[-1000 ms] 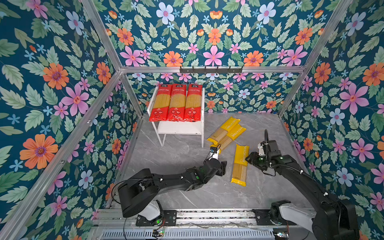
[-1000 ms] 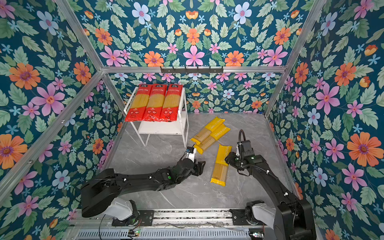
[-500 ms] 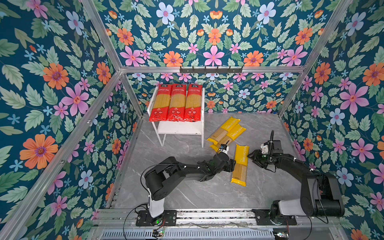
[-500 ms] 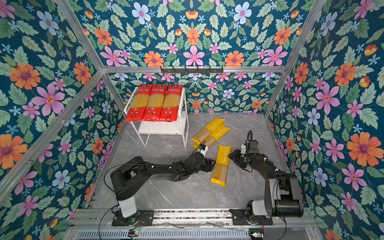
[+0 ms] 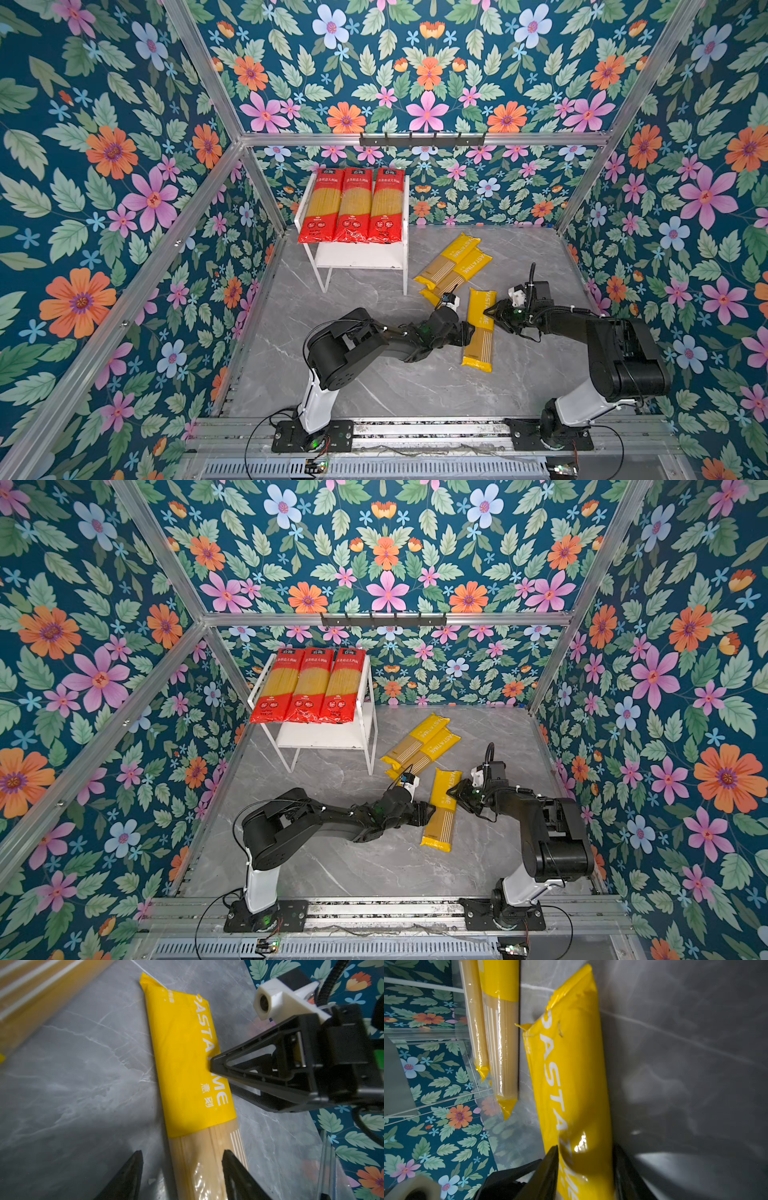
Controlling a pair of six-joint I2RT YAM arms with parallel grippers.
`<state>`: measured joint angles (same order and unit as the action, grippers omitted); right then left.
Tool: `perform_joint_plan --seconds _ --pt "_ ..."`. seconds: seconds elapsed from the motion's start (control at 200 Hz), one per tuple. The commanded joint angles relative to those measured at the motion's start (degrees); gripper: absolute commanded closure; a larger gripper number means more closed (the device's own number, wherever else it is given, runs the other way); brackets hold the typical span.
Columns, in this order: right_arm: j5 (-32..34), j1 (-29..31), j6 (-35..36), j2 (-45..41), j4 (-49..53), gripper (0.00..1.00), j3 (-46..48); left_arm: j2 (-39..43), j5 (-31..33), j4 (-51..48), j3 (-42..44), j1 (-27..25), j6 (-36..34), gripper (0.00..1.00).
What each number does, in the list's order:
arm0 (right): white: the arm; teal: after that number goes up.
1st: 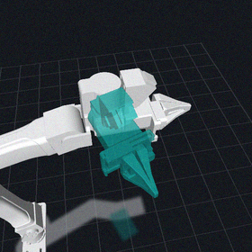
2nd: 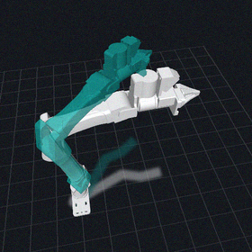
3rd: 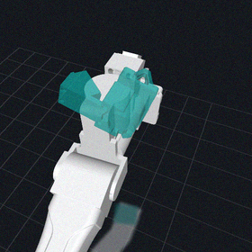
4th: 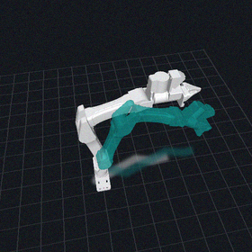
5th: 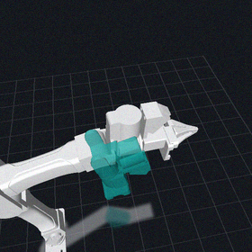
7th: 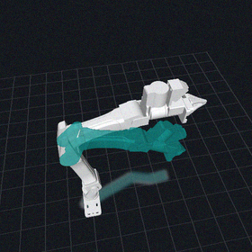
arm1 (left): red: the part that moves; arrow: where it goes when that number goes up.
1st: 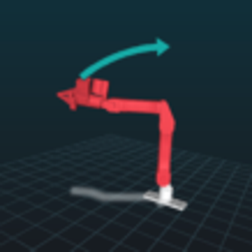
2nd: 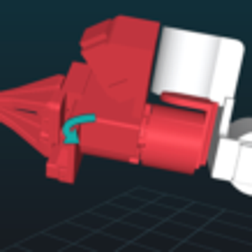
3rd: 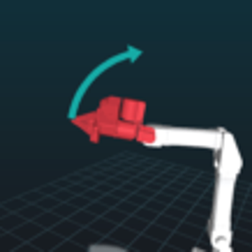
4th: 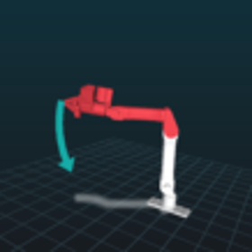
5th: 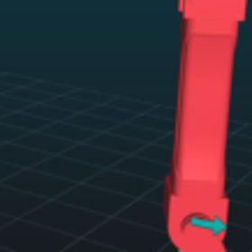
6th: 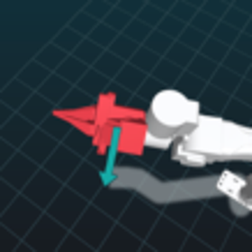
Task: Place and organize the pasta boxes and bags onto the shelf
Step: 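Grasp the yellow pack's top end with the right gripper while the left approaches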
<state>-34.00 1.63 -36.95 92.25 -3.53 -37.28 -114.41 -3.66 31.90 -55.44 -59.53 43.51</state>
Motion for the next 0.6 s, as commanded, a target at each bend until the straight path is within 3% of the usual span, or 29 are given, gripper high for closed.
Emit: perform_joint_plan --seconds 0.0,0.27,0.38,0.595 --pt "-0.02 1.72 -0.57 1.79 -0.19 0.63 0.92 -0.62 -1.99 3.78 -0.28 0.44 1.42 0.40" --pt "-3.79 2.26 -1.72 -2.61 -8.06 0.95 4.03 3.96 -1.93 4.16 2.81 1.08 1.40 0.44" --pt "-3.90 2.65 -1.05 -5.53 -8.54 1.00 4.32 8.30 -0.86 4.13 5.44 1.39 0.55 0.42" --pt "0.44 5.84 2.46 -11.88 -11.96 1.00 5.97 16.16 2.30 8.79 12.67 1.52 -0.24 0.38"
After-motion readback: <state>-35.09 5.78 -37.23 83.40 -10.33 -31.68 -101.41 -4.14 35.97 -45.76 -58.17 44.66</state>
